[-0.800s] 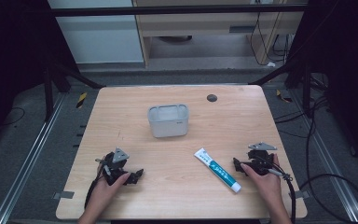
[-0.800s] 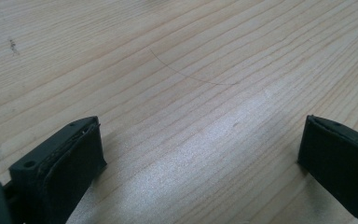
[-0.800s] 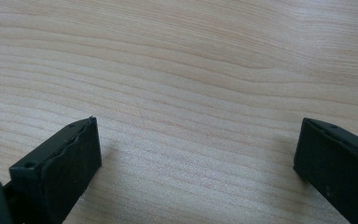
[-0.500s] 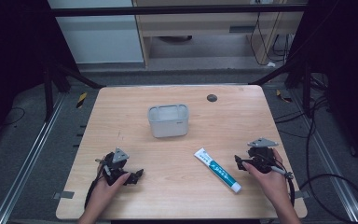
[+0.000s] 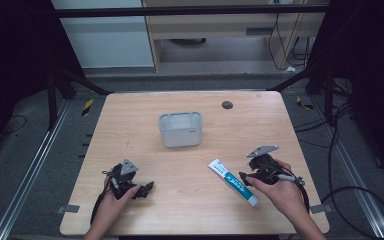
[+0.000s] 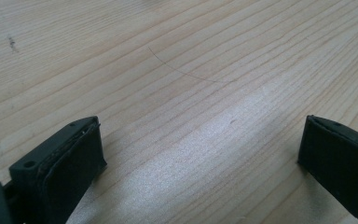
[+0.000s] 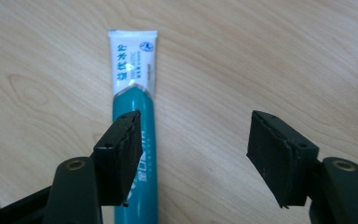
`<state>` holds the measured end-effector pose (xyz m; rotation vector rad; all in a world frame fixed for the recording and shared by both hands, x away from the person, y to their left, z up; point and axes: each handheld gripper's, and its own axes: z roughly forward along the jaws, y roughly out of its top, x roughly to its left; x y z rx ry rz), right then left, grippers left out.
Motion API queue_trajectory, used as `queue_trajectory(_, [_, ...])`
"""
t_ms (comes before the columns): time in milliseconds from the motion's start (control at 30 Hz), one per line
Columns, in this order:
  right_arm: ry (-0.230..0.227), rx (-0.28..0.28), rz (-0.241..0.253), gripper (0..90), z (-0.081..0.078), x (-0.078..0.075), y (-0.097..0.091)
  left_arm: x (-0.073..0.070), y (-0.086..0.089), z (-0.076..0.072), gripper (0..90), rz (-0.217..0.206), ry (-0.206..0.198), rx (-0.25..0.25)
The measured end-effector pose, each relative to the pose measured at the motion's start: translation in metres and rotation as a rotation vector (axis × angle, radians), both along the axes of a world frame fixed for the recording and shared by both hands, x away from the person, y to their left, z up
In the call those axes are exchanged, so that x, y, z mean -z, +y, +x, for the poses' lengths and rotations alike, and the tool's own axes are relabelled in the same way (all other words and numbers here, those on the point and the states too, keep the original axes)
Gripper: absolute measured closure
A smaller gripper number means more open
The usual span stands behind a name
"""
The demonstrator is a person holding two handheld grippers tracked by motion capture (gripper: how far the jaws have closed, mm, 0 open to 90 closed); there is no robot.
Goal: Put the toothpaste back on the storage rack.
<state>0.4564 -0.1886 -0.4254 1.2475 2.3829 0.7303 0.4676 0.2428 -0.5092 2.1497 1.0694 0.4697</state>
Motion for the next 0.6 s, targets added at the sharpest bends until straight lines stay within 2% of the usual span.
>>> queue_trajectory(233, [0.057,-0.036,-0.024,36.5,0.007,-0.012,0.012,0.0,0.0,0.0,0.0,-0.001,0.0,0.001])
queue_trajectory(333, [0.077,-0.054,-0.041,40.1,0.01,-0.016,0.017,0.0,0.0,0.0,0.0,-0.001,0.0,0.0])
queue_trajectory(600, [0.128,-0.106,-0.062,47.1,0.017,-0.014,0.033,0.0,0.0,0.0,0.0,-0.003,-0.001,-0.001])
